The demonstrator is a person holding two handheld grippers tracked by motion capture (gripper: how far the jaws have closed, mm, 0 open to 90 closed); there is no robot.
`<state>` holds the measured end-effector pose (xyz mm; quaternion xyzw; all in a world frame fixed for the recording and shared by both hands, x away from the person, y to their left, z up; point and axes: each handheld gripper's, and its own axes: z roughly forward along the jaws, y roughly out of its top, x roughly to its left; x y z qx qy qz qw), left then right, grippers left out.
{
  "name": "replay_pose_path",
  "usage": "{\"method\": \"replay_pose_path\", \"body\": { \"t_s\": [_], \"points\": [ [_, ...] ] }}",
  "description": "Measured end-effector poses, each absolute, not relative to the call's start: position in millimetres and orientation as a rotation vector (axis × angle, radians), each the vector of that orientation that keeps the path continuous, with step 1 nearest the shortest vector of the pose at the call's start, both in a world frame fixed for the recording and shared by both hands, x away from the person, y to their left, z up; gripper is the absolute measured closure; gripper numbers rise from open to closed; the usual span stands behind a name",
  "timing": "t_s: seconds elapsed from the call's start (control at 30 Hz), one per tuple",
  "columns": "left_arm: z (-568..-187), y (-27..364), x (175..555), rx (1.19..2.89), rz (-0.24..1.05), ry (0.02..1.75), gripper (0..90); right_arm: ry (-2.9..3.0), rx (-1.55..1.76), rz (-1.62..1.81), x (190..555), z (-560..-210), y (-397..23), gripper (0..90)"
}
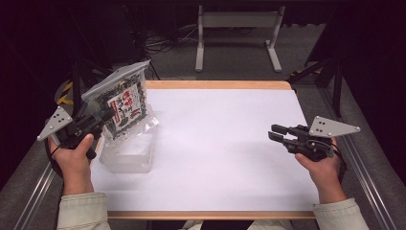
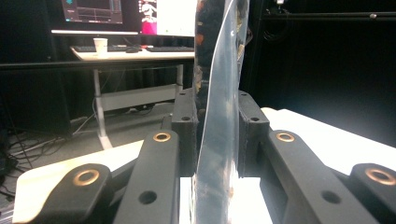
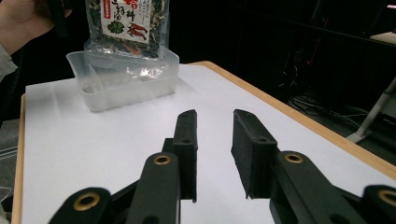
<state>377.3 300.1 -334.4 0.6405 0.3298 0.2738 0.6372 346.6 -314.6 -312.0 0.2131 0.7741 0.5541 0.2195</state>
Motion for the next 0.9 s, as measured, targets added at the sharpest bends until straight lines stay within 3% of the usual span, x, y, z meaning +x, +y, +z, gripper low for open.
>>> {"method": "replay_pose_path", "body": {
  "t_s": [0.9],
  "points": [
    [-355.2,308.1,383.7,1.45,0.596,0.749,74.2,2.154,0.585,1.532,349.3,-313.8,-312.8,71.2]
  ]
}}
